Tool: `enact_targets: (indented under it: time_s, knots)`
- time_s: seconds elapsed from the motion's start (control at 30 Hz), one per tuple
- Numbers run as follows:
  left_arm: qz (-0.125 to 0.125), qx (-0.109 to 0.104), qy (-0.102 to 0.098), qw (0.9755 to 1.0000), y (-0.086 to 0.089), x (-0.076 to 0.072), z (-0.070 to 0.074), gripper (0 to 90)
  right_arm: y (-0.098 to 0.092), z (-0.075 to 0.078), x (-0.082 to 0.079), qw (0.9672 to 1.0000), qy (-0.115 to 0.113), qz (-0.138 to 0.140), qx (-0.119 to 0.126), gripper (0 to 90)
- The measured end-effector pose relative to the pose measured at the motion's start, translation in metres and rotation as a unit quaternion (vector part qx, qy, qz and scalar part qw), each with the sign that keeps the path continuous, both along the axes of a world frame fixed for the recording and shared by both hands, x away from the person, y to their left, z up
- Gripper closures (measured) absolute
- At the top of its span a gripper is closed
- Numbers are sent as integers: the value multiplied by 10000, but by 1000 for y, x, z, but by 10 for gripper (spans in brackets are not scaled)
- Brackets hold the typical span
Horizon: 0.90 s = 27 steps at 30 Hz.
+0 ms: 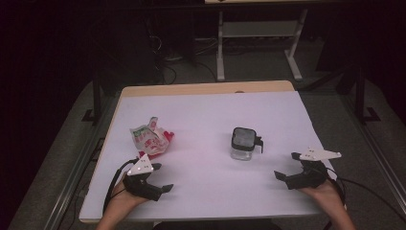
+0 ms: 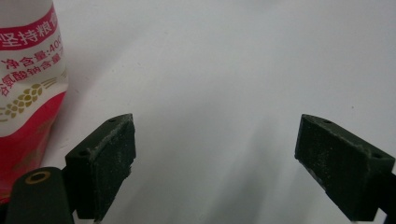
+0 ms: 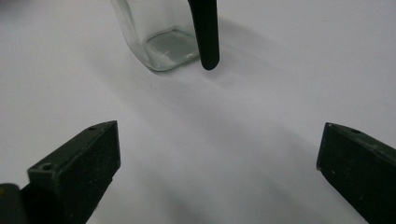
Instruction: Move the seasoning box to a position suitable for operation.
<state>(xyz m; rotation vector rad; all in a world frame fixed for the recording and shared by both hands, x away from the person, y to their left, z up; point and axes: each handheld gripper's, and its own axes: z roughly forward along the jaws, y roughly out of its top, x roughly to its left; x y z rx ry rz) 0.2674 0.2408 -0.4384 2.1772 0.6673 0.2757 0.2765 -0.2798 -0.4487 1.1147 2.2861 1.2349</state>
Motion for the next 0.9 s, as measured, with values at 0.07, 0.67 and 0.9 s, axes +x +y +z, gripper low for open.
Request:
enact_targets:
  time_s: [0.07,0.67,0.9]
  knots:
    - [1,-17,20,10000,0,0,0,121,0,0,0,10000,7,-1,9,0]
    - [15,-169,14,9999,0,-3,2,121,7,16,3,9997,-97,190,134,10]
    - [3,-184,16,9998,2,-3,2,121,11,26,9,9996,-130,243,-47,9]
